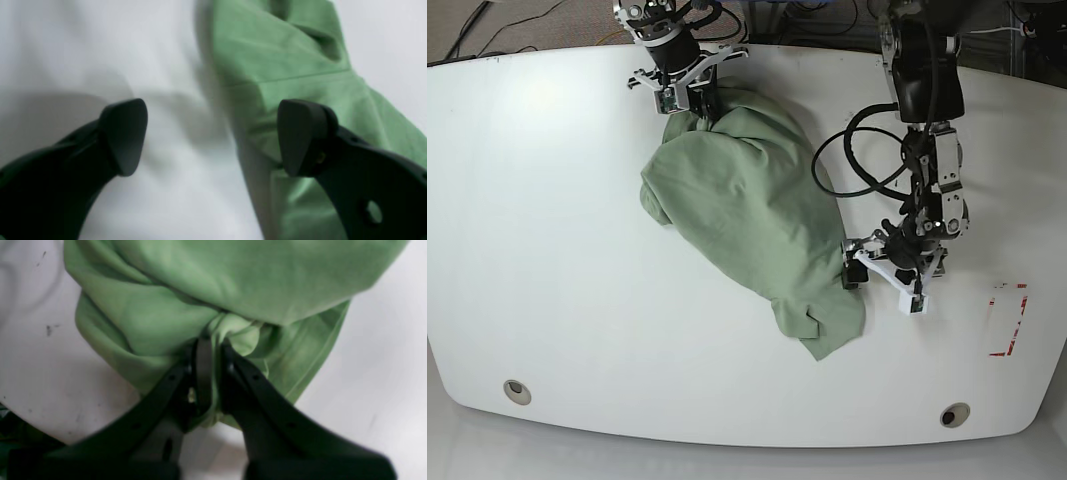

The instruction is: Layout the t-shirt on the table in an organized manner, then fold the t-shirt properly

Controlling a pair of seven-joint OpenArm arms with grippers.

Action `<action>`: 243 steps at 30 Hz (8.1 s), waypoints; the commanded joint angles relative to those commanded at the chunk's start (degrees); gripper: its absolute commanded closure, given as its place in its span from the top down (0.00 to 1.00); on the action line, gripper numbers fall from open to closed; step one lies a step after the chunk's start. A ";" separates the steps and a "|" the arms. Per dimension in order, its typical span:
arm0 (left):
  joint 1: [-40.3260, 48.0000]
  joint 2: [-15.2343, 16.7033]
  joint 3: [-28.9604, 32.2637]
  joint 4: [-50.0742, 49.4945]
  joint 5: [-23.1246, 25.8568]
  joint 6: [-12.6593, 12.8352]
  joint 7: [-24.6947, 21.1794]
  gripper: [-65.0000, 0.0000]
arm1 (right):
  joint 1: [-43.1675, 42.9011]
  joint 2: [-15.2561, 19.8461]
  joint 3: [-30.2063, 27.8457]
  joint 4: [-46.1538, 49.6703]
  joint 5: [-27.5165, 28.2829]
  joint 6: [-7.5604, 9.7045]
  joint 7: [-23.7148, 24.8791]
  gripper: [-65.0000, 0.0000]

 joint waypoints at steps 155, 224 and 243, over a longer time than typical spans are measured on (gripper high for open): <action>44.66 -14.59 -15.12 42.02 -22.51 -0.79 22.51 0.00 | 2.73 -4.31 29.45 8.53 0.09 13.19 -22.15 0.54; 45.45 -14.59 -16.26 42.02 -22.59 -0.79 22.42 0.00 | 76.22 3.87 20.04 -79.65 -9.05 13.45 4.48 0.98; 44.75 -14.59 -16.62 42.02 -22.59 -0.79 22.51 0.00 | 74.55 -3.34 8.79 -79.74 -8.53 13.19 4.48 0.96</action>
